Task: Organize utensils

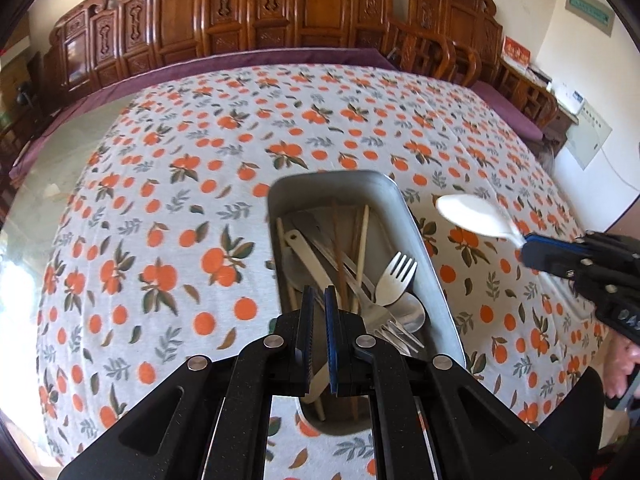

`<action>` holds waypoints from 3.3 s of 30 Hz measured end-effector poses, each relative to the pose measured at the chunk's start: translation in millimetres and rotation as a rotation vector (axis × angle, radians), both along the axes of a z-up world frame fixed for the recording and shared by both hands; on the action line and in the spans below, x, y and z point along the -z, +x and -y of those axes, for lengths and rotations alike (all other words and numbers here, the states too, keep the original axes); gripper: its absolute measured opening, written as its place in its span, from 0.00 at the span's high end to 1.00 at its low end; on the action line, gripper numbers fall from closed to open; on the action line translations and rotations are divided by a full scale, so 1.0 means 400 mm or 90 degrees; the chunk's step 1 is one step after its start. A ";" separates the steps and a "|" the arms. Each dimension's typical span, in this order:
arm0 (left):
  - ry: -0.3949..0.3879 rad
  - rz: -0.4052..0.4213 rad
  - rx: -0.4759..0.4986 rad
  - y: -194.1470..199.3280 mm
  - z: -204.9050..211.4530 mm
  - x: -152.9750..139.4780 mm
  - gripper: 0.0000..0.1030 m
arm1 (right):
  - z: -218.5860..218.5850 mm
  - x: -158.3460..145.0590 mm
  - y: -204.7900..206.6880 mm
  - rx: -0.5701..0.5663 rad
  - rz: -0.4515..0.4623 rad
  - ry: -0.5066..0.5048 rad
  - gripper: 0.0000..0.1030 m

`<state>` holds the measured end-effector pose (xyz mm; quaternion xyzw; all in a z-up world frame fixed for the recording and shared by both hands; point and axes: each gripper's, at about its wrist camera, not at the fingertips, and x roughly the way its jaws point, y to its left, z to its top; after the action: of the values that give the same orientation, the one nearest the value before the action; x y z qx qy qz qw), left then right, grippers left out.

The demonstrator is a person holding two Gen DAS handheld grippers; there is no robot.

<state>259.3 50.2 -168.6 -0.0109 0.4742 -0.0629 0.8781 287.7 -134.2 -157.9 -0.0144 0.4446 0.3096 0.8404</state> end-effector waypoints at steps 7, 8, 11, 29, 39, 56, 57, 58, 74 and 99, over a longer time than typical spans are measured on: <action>0.001 0.029 -0.010 -0.030 -0.043 -0.042 0.96 | -0.081 0.009 0.012 -0.008 -0.004 -0.002 0.92; 0.000 0.032 -0.011 -0.033 -0.050 -0.046 0.96 | -0.095 0.012 0.014 -0.009 -0.005 -0.004 0.92; -0.004 0.039 -0.017 -0.041 -0.067 -0.057 0.96 | -0.127 0.022 0.020 -0.010 -0.007 -0.010 0.92; -0.016 0.048 -0.044 -0.064 -0.151 -0.061 0.96 | -0.248 0.118 0.107 0.045 -0.060 -0.020 0.92; -0.018 0.050 -0.045 -0.076 -0.157 -0.064 0.96 | -0.270 0.158 0.144 0.079 -0.083 -0.017 0.92; -0.006 0.067 -0.052 -0.126 -0.128 -0.105 0.91 | -0.190 0.053 0.043 0.061 -0.014 0.029 0.89; -0.004 0.070 -0.053 -0.131 -0.123 -0.110 0.89 | -0.178 0.039 0.028 0.060 -0.003 0.030 0.87; 0.000 0.076 -0.054 -0.142 -0.116 -0.119 0.82 | -0.168 0.024 0.013 0.061 0.008 0.030 0.83; 0.033 0.126 -0.073 -0.263 -0.019 -0.191 0.08 | 0.065 -0.145 -0.224 0.132 0.134 0.020 0.06; 0.032 0.248 -0.035 -0.482 0.155 -0.381 0.08 | 0.261 -0.368 -0.501 0.208 0.272 0.042 0.02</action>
<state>66.5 -12.0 -16.3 0.0103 0.2960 -0.0278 0.9547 87.5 -238.6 -10.9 0.0203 0.2433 0.1740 0.9540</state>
